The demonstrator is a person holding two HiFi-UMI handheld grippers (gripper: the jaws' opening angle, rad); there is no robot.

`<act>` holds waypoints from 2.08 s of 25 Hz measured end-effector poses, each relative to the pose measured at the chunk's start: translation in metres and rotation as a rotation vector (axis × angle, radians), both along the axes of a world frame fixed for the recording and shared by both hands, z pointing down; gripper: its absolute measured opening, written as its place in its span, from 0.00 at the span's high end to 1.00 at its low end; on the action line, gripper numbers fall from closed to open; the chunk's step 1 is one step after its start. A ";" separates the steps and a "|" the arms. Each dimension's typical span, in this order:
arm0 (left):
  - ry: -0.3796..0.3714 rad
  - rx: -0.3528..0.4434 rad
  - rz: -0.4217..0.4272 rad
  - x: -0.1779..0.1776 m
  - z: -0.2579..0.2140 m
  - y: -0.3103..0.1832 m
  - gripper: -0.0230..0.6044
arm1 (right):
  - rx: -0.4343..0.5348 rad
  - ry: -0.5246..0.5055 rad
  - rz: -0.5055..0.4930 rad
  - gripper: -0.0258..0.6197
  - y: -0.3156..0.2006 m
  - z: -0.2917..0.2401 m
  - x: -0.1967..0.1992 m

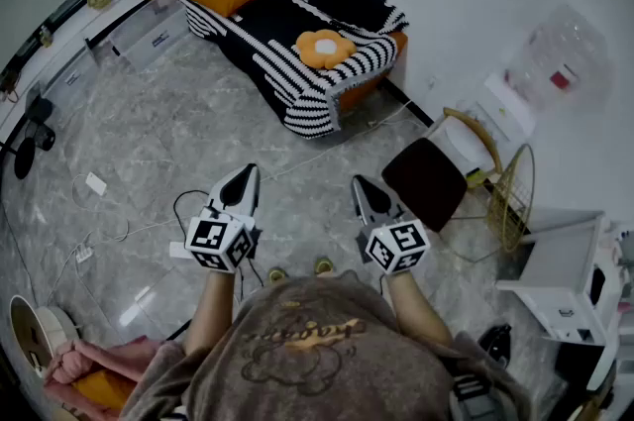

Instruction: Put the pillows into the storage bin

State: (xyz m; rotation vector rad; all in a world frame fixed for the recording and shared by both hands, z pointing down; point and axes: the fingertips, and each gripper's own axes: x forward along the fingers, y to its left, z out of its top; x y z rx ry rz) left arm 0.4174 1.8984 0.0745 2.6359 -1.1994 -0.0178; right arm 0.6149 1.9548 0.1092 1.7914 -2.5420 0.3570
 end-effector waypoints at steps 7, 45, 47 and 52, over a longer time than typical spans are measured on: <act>-0.022 0.020 0.058 -0.006 0.014 -0.014 0.96 | 0.021 0.012 0.036 0.97 -0.019 0.013 -0.016; -0.033 -0.043 0.121 0.127 0.018 -0.573 0.96 | -0.028 -0.027 0.110 0.97 -0.566 0.017 0.118; -0.044 -0.044 0.159 0.139 0.021 -0.604 0.96 | -0.023 -0.041 0.130 0.97 -0.594 0.017 0.123; -0.092 -0.025 0.252 0.149 0.023 -0.702 0.96 | -0.018 -0.042 0.194 0.97 -0.680 0.020 0.127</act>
